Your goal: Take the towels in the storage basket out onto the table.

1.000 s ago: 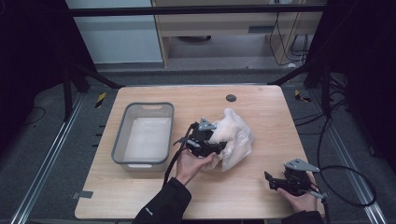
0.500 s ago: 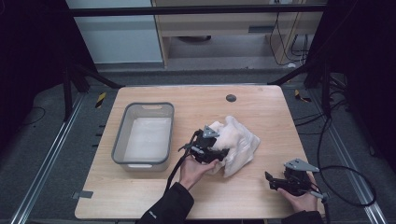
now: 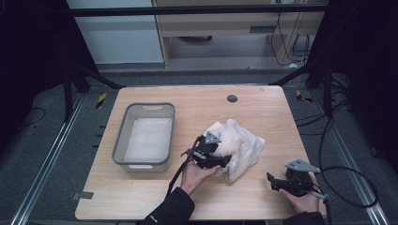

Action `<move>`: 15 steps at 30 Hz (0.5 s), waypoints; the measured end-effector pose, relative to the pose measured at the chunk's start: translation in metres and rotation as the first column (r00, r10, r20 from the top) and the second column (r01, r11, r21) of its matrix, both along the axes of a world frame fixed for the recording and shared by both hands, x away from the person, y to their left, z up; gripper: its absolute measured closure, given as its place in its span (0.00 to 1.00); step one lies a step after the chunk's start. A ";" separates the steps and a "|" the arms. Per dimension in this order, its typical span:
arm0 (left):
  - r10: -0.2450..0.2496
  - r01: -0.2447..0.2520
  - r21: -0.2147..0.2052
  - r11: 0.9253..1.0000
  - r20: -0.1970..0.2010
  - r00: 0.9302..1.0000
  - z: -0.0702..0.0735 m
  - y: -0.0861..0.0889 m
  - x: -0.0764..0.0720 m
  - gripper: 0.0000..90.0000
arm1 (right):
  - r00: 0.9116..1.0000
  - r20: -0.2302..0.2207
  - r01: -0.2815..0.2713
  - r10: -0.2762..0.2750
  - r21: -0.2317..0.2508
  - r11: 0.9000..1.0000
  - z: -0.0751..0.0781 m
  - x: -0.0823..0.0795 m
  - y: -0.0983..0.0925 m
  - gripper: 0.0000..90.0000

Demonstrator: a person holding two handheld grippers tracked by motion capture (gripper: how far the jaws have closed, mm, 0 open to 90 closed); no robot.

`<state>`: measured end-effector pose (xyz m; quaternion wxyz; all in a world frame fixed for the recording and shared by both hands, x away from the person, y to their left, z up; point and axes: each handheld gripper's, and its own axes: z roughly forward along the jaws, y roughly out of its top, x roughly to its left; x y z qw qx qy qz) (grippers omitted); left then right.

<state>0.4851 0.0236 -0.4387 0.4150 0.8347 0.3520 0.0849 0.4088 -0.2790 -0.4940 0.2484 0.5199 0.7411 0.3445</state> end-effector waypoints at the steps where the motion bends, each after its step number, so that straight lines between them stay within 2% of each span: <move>1: 0.002 -0.002 -0.002 1.000 0.000 1.000 -0.001 0.001 0.000 0.43 | 1.000 0.000 0.000 0.000 0.000 1.000 0.000 0.000 0.000 0.15; 9: -0.009 0.008 -0.018 1.000 -0.015 1.000 -0.008 0.005 0.001 0.32 | 1.000 -0.006 0.000 0.000 -0.001 1.000 0.000 0.000 0.000 0.14; 15: -0.017 0.016 -0.018 1.000 -0.026 1.000 -0.006 0.006 -0.002 0.25 | 1.000 -0.006 0.001 -0.001 0.000 1.000 0.000 0.000 0.000 0.13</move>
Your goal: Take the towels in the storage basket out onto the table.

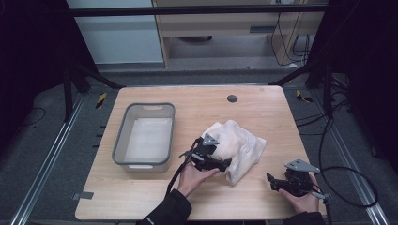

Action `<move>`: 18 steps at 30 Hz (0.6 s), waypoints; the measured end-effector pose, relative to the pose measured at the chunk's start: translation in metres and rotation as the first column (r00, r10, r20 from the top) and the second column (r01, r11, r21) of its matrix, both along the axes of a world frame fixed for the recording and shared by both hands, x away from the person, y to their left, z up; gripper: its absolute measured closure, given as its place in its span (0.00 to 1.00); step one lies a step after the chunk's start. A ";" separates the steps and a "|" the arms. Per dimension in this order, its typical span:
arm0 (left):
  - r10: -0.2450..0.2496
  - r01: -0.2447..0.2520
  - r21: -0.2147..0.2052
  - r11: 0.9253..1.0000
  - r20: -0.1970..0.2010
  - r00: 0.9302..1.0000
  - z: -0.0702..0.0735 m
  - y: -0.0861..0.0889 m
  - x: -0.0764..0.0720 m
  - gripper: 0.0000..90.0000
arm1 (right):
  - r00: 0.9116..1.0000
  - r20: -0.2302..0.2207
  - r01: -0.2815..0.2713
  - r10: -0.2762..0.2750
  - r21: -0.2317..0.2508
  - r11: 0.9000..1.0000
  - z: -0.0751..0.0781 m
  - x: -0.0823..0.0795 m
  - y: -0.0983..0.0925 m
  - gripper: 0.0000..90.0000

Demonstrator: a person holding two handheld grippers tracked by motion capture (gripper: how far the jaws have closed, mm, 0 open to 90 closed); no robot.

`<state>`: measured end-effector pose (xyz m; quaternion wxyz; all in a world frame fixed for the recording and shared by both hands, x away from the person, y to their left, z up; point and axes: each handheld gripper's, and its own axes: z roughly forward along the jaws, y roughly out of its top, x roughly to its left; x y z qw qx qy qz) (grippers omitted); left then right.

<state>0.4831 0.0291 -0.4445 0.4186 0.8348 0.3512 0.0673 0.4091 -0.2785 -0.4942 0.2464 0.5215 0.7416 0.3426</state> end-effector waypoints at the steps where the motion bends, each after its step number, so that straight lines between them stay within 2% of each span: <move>1: -0.003 0.003 0.004 1.000 0.000 1.000 0.001 0.001 0.000 0.24 | 1.000 0.000 0.001 -0.001 0.001 1.000 0.000 0.000 0.000 0.13; 7: -0.024 0.024 0.016 1.000 0.005 1.000 0.010 0.007 -0.006 0.24 | 1.000 -0.002 0.003 -0.003 0.000 1.000 0.000 0.000 0.000 0.12; 18: -0.039 0.037 0.033 0.999 0.042 0.998 0.029 0.023 -0.016 0.21 | 1.000 0.001 0.003 -0.003 0.000 1.000 0.000 0.000 0.000 0.12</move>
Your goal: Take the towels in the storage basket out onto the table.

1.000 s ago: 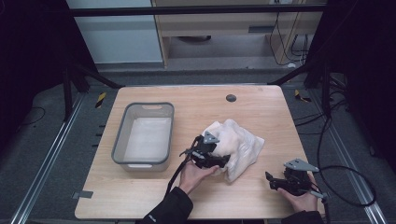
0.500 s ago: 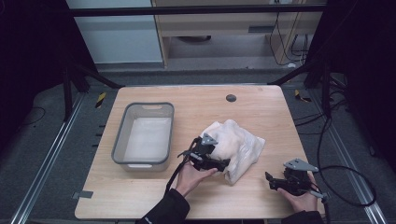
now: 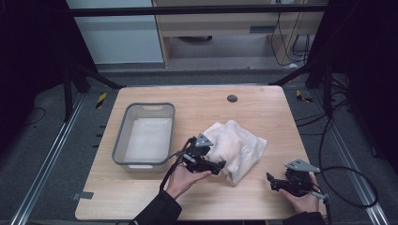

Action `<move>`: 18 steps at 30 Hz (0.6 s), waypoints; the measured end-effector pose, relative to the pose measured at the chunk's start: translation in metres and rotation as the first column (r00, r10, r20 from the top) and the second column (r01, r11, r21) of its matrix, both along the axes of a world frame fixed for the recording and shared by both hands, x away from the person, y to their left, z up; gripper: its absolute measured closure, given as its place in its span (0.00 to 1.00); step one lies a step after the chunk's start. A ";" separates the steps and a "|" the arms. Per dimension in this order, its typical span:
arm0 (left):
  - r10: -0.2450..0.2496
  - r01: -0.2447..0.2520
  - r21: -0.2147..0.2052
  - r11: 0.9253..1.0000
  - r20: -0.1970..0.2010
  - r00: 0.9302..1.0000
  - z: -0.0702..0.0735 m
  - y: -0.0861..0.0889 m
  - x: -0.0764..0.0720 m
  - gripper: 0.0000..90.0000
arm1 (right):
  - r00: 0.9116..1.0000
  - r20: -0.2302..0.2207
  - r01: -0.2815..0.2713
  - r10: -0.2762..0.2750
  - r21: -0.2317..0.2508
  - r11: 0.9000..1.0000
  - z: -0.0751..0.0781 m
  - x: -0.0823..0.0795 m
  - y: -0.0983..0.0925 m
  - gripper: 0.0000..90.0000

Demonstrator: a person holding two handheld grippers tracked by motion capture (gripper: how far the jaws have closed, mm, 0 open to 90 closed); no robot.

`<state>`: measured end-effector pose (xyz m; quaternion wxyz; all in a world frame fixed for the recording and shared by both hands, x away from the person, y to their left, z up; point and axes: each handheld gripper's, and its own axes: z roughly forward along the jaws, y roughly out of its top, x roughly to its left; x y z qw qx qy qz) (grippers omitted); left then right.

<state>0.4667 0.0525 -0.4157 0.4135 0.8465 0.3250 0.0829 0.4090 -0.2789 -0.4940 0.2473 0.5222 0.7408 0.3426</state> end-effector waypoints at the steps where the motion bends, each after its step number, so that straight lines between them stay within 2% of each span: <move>1: -0.002 0.002 -0.001 1.000 0.002 1.000 0.002 0.001 -0.001 0.21 | 1.000 -0.001 0.001 -0.001 0.001 1.000 0.000 0.000 0.000 0.12; 12: -0.005 0.003 0.026 1.000 0.067 0.998 0.017 0.028 -0.013 0.21 | 1.000 0.002 0.005 -0.005 0.001 1.000 0.000 0.000 0.000 0.12; 18: 0.008 -0.010 0.024 1.000 0.082 0.997 0.018 0.047 -0.019 0.21 | 1.000 0.001 0.006 -0.006 0.004 1.000 0.001 -0.001 0.000 0.12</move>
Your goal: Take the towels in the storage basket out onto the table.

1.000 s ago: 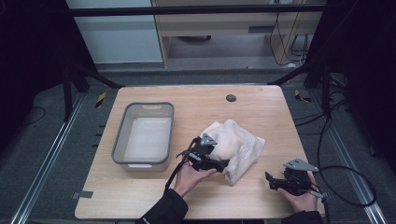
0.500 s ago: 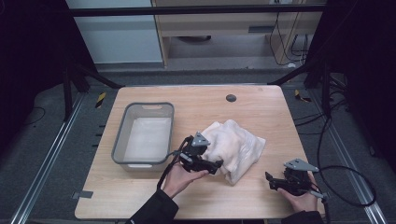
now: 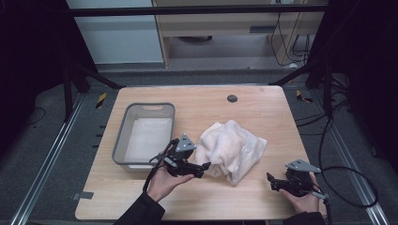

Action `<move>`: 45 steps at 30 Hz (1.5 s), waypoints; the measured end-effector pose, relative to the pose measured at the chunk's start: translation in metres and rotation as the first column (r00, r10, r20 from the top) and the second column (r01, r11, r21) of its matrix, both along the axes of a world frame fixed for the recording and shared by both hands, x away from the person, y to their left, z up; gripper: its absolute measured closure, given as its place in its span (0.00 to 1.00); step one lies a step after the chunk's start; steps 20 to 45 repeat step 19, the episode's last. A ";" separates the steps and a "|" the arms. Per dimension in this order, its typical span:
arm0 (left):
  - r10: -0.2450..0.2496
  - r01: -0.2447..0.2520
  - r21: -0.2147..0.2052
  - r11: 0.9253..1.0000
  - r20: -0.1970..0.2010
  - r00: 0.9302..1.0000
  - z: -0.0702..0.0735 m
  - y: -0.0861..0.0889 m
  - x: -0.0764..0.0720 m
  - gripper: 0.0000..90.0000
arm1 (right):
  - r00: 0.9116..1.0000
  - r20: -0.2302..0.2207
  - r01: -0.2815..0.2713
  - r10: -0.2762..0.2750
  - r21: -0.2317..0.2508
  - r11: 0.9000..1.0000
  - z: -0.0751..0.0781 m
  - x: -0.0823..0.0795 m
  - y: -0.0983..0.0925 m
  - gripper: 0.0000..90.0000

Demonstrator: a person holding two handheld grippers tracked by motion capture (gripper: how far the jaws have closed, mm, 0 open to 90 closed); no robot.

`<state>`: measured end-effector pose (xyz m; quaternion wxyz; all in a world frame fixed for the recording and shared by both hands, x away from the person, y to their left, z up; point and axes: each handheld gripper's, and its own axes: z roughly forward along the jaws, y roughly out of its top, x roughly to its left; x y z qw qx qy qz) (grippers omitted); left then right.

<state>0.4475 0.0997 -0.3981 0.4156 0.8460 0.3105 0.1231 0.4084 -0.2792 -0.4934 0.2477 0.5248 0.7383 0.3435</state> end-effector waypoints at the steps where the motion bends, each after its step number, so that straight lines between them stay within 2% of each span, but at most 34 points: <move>1: 0.002 -0.002 0.001 1.000 0.006 1.000 0.000 0.004 -0.001 0.21 | 1.000 0.001 -0.002 0.002 -0.002 1.000 0.000 0.000 0.000 0.12; 8: 0.064 -0.063 -0.043 0.997 0.030 0.997 -0.001 0.034 -0.006 0.22 | 1.000 -0.004 0.001 -0.001 0.003 1.000 0.000 -0.001 0.001 0.12; 19: 0.147 -0.138 -0.119 0.983 0.064 0.987 -0.002 0.079 -0.018 0.21 | 1.000 -0.002 -0.004 0.004 -0.010 1.000 -0.001 -0.001 0.001 0.12; 45: 0.147 -0.138 -0.119 0.983 0.064 0.987 -0.002 0.079 -0.018 0.21 | 1.000 -0.002 -0.004 0.004 -0.010 1.000 -0.001 -0.001 0.001 0.12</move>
